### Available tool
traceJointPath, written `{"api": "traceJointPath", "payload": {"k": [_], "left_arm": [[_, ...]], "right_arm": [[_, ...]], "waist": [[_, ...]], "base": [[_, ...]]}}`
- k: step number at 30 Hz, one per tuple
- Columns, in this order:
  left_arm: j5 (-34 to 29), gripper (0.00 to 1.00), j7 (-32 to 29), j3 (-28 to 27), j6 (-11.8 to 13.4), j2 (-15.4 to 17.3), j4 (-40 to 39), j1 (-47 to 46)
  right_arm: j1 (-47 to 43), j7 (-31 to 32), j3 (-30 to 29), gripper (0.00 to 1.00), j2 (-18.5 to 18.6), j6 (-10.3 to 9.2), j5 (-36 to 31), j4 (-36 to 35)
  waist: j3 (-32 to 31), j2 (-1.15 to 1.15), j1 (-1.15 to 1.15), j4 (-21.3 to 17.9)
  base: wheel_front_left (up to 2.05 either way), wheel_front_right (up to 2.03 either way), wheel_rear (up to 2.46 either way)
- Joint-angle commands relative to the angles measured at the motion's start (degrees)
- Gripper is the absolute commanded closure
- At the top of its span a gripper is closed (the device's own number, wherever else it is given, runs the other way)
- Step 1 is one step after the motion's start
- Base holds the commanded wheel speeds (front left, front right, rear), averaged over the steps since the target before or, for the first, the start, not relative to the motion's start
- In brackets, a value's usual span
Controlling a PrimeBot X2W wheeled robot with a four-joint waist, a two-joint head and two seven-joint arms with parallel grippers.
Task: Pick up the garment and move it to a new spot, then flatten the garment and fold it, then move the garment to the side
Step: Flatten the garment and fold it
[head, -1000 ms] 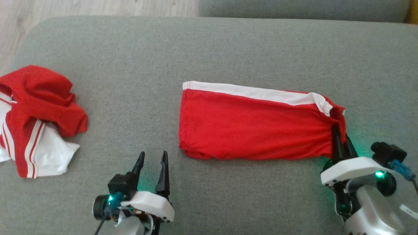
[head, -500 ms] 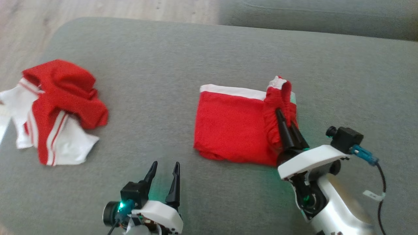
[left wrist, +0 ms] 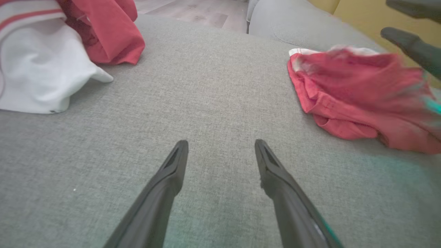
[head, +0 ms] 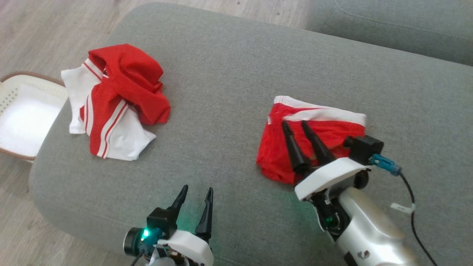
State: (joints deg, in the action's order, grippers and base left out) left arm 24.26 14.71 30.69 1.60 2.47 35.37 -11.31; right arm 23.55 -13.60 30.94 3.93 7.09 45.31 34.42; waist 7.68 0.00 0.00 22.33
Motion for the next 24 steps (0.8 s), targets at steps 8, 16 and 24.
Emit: {"api": "traceJointPath", "payload": {"k": [8, 16, 24], "left_arm": [[0.09, 0.0, 0.29, -2.88, 1.32, 0.41, -2.36, -3.26], [-5.97, 0.0, 0.29, -9.52, 1.95, 0.46, -5.19, -3.0], [-12.61, 0.0, 0.29, -15.87, 1.1, 0.73, -9.1, 2.88]], "right_arm": [[1.77, -1.37, -7.83, 0.0, -0.67, 0.4, -11.6, 0.97], [-5.85, -1.39, -23.27, 0.0, -0.91, 0.4, -28.8, -3.51], [-12.42, -1.4, -27.74, 0.0, -1.03, 0.4, -37.23, -6.81]], "waist": [[-0.66, 0.0, 0.0, -5.81], [-2.29, 0.0, 0.0, -12.18], [-5.28, 0.0, 0.0, -16.61]], "base": [[0.0, 0.0, 0.0], [0.0, 0.0, 0.0], [0.0, 0.0, 0.0]]}}
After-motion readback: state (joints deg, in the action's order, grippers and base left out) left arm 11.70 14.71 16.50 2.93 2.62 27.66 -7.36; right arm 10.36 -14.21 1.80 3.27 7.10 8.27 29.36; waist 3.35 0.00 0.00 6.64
